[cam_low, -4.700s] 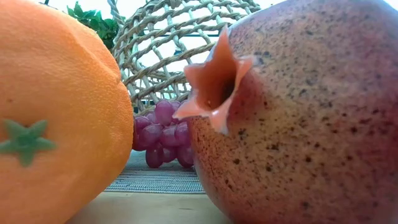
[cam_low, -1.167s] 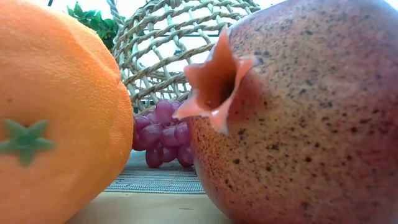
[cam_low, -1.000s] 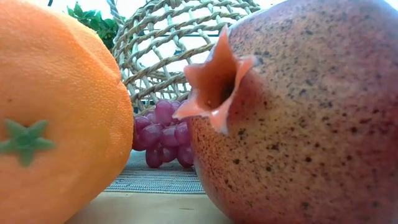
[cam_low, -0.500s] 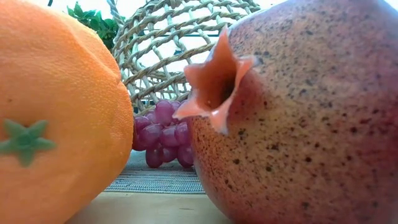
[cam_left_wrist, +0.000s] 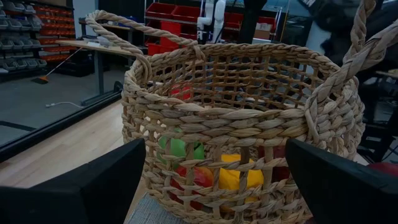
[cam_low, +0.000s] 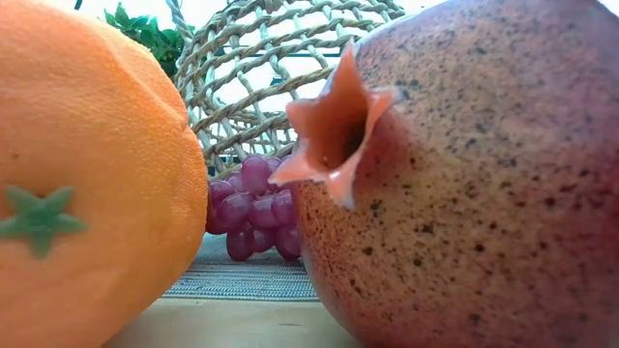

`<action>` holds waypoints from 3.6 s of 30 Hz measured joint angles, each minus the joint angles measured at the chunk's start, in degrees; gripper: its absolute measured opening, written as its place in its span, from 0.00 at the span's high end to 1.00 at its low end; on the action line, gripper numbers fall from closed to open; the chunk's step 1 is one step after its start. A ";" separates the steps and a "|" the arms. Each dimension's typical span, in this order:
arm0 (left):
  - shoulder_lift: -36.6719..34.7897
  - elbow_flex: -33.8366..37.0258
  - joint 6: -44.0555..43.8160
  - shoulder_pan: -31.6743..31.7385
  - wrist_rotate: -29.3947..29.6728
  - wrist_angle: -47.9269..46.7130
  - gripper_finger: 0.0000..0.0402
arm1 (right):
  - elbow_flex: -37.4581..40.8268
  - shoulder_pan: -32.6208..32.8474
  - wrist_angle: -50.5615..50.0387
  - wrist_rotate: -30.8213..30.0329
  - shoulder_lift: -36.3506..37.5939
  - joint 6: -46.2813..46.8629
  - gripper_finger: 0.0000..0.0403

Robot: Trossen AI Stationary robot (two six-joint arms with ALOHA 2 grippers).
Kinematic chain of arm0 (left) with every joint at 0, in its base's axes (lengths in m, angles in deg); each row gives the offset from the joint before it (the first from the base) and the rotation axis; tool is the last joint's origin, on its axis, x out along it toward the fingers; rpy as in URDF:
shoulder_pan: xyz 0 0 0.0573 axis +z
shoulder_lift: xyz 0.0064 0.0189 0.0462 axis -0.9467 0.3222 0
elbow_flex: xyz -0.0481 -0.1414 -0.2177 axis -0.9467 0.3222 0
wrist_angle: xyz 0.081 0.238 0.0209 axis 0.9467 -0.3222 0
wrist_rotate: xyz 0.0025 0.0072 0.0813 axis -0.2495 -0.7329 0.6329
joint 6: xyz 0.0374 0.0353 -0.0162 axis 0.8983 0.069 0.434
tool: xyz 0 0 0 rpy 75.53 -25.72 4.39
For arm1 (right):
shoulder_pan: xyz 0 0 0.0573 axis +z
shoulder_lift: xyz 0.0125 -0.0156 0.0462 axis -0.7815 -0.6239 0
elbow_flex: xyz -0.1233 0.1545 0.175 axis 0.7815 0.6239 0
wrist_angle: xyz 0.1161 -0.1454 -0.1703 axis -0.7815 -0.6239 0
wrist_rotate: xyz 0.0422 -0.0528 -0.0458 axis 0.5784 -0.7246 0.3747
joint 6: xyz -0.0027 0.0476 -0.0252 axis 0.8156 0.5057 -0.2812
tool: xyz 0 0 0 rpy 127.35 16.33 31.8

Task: Build produce basket
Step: Put the mango into the basket

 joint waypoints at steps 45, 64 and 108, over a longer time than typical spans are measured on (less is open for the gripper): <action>-0.02 -0.01 0.00 0.00 0.02 0.02 0.02 | 27.35 -5.19 55.49 -5.57 -10.57 -4.86 0.14; -0.01 0.00 0.00 0.00 0.01 0.02 0.02 | 27.09 -8.66 54.89 1.92 -10.03 -2.69 0.14; -0.01 -0.01 -0.02 0.00 0.02 0.02 0.02 | 22.85 -8.30 30.30 1.35 -4.68 20.56 0.14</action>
